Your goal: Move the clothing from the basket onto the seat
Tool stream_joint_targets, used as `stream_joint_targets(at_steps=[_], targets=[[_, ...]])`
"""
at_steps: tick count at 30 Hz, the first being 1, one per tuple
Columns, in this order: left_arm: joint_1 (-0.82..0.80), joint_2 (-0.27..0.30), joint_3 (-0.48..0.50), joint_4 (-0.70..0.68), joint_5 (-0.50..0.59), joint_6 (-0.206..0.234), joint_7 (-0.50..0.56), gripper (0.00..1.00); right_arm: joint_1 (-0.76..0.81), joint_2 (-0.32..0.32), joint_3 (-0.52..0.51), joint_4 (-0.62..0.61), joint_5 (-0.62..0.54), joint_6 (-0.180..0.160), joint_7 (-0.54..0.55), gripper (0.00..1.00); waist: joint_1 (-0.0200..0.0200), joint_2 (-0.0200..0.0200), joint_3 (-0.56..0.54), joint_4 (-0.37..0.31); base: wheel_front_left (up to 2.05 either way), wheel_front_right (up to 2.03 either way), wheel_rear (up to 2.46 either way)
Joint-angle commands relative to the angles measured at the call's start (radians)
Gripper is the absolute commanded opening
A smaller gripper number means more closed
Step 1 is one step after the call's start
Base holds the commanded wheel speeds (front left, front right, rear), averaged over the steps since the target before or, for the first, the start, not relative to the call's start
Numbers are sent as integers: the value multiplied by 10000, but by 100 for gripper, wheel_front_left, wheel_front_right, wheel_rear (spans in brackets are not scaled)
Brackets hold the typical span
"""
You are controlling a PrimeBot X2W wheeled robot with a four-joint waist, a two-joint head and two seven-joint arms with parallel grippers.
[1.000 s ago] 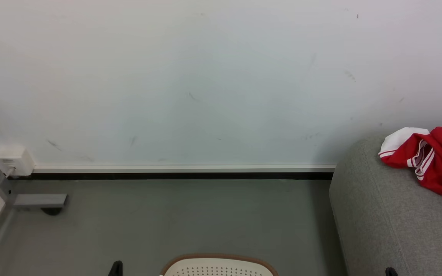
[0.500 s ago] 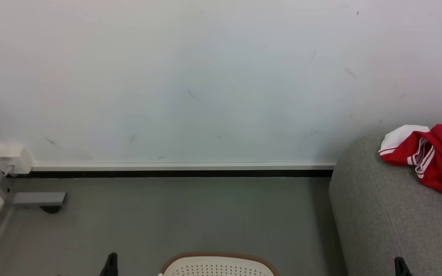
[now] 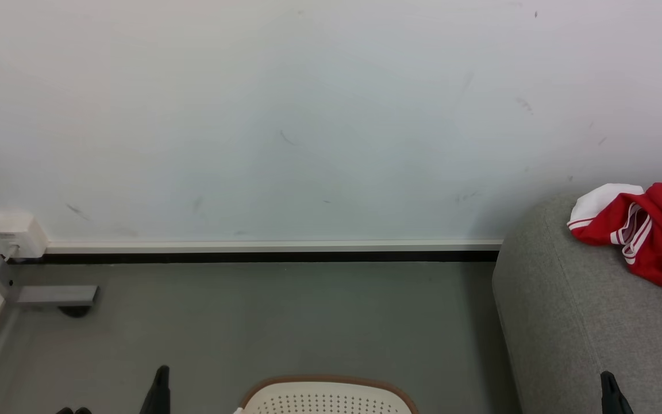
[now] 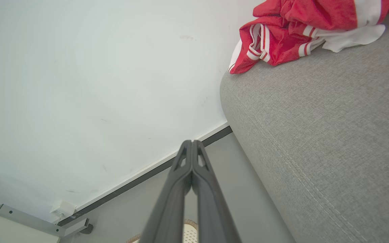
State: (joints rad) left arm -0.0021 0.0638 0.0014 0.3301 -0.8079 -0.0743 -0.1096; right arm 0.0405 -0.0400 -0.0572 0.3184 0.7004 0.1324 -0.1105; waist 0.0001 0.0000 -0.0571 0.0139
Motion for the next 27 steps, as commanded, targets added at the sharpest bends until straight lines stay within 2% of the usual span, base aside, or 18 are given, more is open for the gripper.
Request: stream_joint_targets(at_steps=[1, 27], targets=[[-278, 6, 98, -168, -379, -66, 78, 0, -312, -102, -50, -192, 407, -9, 83, 0, -1, 0, 9, -2, 0, 0, 0], [-608, -38, 499, -447, -3317, -266, 910, 0, -779, -123, -262, -415, 3719, -15, 914, 0, -1, 0, 182, -42, 0, 0, 0]])
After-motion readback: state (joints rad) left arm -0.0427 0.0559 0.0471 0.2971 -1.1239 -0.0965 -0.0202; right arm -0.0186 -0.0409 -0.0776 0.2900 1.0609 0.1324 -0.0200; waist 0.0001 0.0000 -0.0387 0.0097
